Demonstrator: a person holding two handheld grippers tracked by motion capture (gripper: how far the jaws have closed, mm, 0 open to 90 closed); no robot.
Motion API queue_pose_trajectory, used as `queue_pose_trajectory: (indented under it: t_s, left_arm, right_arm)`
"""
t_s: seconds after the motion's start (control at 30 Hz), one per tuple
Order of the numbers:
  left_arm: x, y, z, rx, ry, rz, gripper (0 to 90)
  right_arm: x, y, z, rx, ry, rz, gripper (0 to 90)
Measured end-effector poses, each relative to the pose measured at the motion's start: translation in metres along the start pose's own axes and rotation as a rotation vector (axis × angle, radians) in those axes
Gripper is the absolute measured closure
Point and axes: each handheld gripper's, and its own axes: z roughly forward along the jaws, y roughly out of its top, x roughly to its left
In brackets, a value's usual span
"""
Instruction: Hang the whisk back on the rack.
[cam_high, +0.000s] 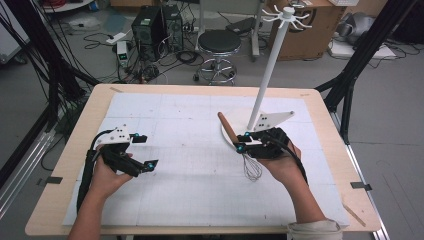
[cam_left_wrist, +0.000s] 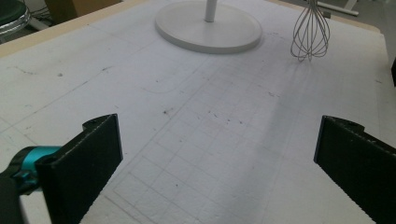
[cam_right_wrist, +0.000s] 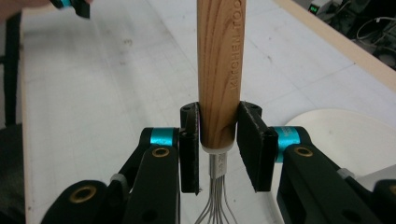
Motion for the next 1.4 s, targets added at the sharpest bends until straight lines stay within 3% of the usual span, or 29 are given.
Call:
queue_pose_trajectory:
  t_s: [0.53,0.8,1.0,1.4]
  left_arm:
    - [0.000,-0.001,0.000,0.006,0.004,-0.003,1.6]
    - [0.001,-0.001,0.001,0.009,0.000,-0.003,1.6]
    - [0.000,-0.001,0.002,0.009,0.000,-0.002,1.6]
    - [0.000,-0.001,0.002,0.005,-0.004,-0.004,1.6]
  right_arm:
    - [-0.003,0.000,-0.015,-0.127,0.009,0.025,70.6]
    - [-0.007,0.002,-0.032,-0.211,0.002,0.046,70.5]
    - [-0.011,0.007,-0.043,-0.246,-0.016,0.051,70.5]
    - [-0.029,0.020,-0.077,-0.264,-0.068,0.073,70.5]
